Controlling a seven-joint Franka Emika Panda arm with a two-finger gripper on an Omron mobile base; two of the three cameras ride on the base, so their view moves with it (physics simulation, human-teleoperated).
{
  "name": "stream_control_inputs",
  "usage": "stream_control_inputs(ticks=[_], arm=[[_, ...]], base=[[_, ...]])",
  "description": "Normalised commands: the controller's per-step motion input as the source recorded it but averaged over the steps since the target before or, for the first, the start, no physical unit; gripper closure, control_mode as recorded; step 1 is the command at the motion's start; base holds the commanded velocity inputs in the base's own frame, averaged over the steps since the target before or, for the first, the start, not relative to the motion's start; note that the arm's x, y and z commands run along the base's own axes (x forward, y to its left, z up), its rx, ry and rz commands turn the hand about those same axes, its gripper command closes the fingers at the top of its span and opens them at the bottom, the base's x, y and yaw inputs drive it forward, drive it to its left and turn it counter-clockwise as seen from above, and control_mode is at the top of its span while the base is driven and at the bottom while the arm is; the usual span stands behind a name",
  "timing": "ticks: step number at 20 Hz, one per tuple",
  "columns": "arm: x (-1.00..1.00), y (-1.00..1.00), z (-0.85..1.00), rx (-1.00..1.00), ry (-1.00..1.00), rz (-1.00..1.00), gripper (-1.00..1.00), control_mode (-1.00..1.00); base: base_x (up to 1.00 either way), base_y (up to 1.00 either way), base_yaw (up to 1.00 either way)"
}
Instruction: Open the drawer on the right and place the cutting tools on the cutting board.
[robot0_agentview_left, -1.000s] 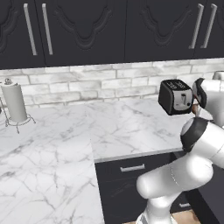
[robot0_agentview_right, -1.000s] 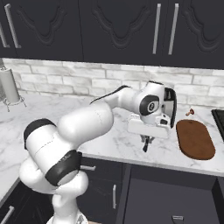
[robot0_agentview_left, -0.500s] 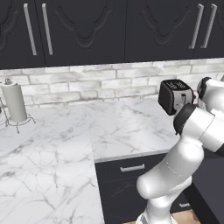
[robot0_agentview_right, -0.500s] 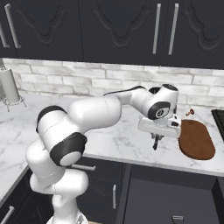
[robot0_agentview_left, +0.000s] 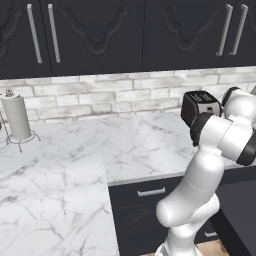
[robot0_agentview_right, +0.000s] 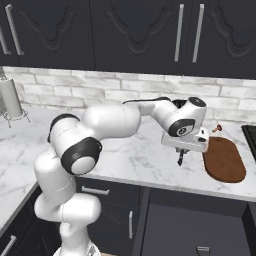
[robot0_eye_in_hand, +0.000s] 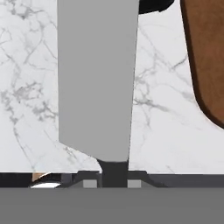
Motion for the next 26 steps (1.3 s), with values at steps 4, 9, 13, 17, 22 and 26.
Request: stream_control_inputs(ticks=[4,9,13,17,22,26], arm=[[0.57,-0.21,0.0,-0.11,0.0,0.0,1.0,-1.0],[0.41,-0.35,0.0,-0.11,0.02,0.0,1.0,-1.0],[0.26,-0.48,-0.06,-0.05,0.03,0.0,1.0,-1.0],[0.21,-0.48,-0.19,-0.03,0.04,0.0,1.0,-1.0],[0.12,-0.41,-0.22,-0.01,0.05,0.0,1.0,-1.0],[0.06,-0.32,-0.22,0.0,0.05,0.0,1.0,-1.0]], base=[[0.0,0.0,0.0],[0.0,0.0,0.0],[0.0,0.0,0.0],[0.0,0.0,0.0],[0.0,0.0,0.0],[0.0,0.0,0.0]])
